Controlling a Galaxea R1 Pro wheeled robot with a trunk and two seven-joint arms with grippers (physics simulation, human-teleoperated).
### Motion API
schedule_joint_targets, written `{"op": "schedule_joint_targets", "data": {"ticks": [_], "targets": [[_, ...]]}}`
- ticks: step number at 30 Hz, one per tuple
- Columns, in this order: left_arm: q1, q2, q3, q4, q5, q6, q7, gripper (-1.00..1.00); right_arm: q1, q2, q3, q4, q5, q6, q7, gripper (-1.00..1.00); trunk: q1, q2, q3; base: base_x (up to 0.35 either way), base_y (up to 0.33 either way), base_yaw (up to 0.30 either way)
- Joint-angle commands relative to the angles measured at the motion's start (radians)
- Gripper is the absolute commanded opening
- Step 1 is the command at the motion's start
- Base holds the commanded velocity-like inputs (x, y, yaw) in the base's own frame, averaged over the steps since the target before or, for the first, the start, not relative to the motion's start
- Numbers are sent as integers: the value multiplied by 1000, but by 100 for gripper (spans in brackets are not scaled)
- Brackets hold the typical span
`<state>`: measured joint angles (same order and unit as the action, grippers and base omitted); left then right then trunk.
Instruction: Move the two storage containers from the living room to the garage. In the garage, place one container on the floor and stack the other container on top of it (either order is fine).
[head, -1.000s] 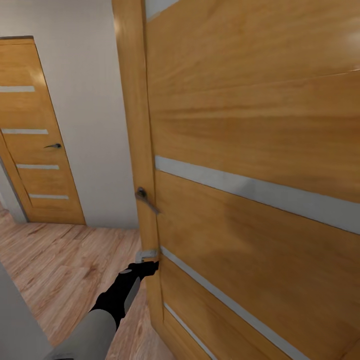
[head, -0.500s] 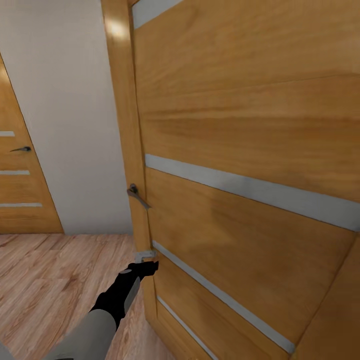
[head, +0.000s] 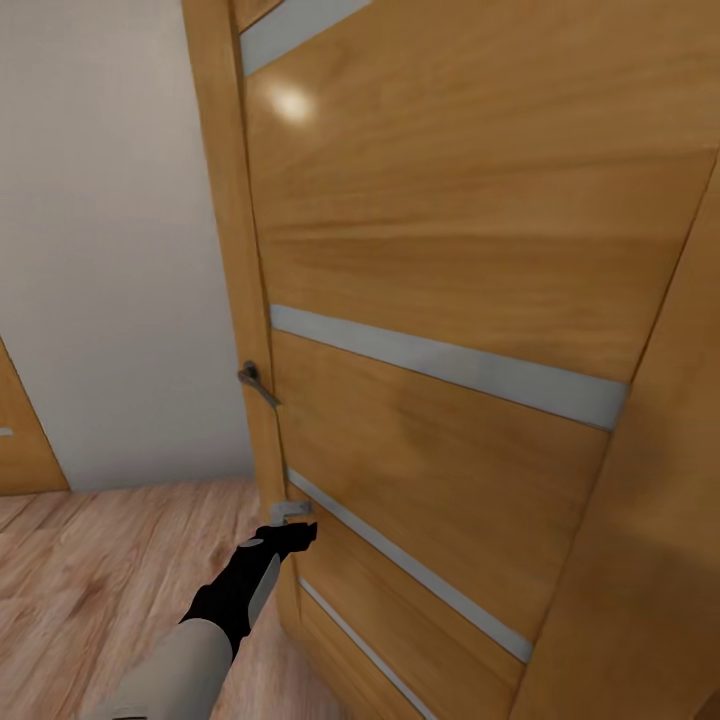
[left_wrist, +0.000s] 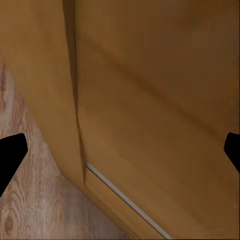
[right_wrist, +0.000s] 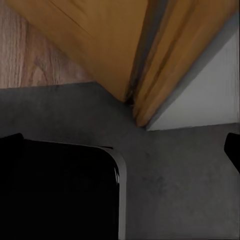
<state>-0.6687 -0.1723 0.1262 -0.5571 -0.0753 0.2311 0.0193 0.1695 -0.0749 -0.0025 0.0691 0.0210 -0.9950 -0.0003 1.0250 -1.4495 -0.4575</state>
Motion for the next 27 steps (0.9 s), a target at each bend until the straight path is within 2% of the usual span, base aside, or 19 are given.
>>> {"op": "schedule_joint_targets", "data": {"ticks": [1,17,27], "targets": [[0,-2,3,-3,8,5,-7,100,-1,0,0,1,2,-4,0,100,0,-1,-1,0,0,-273],[0,-2,3,-3,8,5,-7,100,-1,0,2,0,10,-5,13,100,0,-1,2,10,14,-269],[0,-2,3,-3,8,4,-7,100,-1,0,1,-1,9,-5,13,100,0,-1,3,114,173,-36]]}}
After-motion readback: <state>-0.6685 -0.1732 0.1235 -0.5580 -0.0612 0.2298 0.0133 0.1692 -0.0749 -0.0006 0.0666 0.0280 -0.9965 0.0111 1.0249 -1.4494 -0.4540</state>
